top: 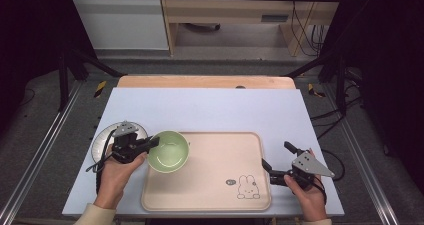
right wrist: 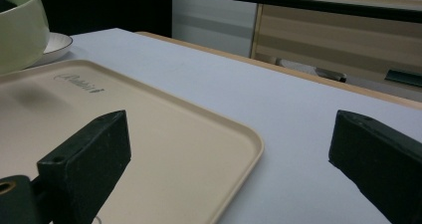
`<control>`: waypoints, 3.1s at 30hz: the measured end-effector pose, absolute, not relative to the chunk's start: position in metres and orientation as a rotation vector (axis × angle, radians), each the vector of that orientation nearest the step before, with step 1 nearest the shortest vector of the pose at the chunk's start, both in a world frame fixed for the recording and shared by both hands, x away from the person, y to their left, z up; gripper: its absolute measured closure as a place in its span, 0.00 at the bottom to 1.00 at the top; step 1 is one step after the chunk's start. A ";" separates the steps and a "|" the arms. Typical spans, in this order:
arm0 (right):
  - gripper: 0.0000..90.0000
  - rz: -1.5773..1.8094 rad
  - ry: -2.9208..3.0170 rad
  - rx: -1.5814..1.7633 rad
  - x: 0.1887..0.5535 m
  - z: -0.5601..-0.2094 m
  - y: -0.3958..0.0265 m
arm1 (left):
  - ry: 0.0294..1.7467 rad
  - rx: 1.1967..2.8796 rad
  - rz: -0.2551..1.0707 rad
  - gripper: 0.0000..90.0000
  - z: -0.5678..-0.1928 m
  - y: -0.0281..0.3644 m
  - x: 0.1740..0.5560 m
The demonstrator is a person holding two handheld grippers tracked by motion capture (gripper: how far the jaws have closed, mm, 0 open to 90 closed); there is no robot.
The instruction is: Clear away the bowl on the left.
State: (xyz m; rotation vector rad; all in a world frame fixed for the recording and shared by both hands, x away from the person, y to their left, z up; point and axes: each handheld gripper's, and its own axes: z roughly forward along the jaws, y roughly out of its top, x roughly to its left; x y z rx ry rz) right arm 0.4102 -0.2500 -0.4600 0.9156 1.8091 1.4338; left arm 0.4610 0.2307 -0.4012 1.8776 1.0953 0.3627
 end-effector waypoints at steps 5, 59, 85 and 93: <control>0.03 1.437 1.804 0.922 0.409 -0.459 -0.250 | 1.073 1.884 0.347 0.91 -0.402 0.221 0.459; 0.04 1.443 1.794 0.936 0.413 -0.461 -0.251 | 1.028 2.042 0.155 0.91 -0.431 0.133 0.481; 0.04 1.467 1.778 0.946 0.414 -0.461 -0.254 | 1.058 2.059 0.087 0.91 -0.445 0.134 0.490; 0.04 1.466 1.783 0.947 0.414 -0.461 -0.254 | 1.063 2.054 0.057 0.91 -0.447 0.135 0.493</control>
